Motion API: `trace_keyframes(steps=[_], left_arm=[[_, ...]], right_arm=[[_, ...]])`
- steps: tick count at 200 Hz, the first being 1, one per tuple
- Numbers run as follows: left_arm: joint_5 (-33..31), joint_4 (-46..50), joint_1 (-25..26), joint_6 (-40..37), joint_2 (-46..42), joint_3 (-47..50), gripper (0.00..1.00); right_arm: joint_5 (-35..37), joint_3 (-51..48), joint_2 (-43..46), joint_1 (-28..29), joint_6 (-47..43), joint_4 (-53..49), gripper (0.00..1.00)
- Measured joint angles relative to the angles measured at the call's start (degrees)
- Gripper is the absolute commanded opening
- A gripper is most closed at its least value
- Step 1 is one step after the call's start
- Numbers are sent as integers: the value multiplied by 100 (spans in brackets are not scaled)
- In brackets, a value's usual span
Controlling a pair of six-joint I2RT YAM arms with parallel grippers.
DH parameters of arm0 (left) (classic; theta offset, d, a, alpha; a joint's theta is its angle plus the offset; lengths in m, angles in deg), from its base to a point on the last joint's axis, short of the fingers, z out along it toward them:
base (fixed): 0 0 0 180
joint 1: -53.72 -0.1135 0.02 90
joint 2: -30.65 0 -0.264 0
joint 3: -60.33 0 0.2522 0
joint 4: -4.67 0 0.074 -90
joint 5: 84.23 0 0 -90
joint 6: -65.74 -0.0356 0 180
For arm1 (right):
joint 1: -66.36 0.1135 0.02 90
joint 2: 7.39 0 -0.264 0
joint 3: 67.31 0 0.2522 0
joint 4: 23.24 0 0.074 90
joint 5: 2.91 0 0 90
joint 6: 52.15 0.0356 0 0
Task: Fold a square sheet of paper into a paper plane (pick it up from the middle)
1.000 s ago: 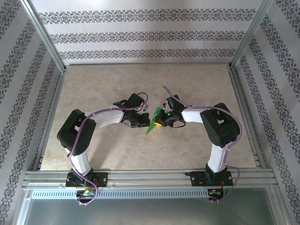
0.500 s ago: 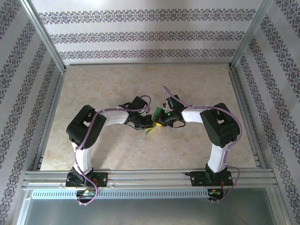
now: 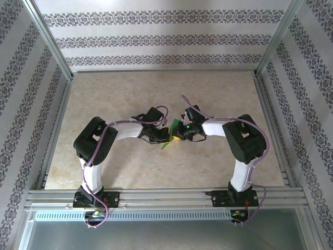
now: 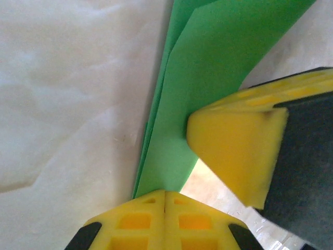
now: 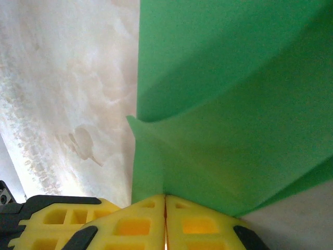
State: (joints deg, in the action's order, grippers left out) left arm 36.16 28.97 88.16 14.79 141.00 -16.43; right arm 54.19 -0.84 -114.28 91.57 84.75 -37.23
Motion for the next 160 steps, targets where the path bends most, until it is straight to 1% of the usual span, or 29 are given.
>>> trace_keyframes(steps=[62, 122, 160], left_arm=[[0, 11, 0, -20, 9, 0, 0], [2, 35, 0, -90, 20, -17, 0], [4, 76, 0, -114, 24, -42, 0]], right_arm=[[72, 111, 13, -437, -415, -243, 11], [422, 518, -76, -883, -881, -544, 11], [518, 876, -238, -1147, -1152, -693, 11]])
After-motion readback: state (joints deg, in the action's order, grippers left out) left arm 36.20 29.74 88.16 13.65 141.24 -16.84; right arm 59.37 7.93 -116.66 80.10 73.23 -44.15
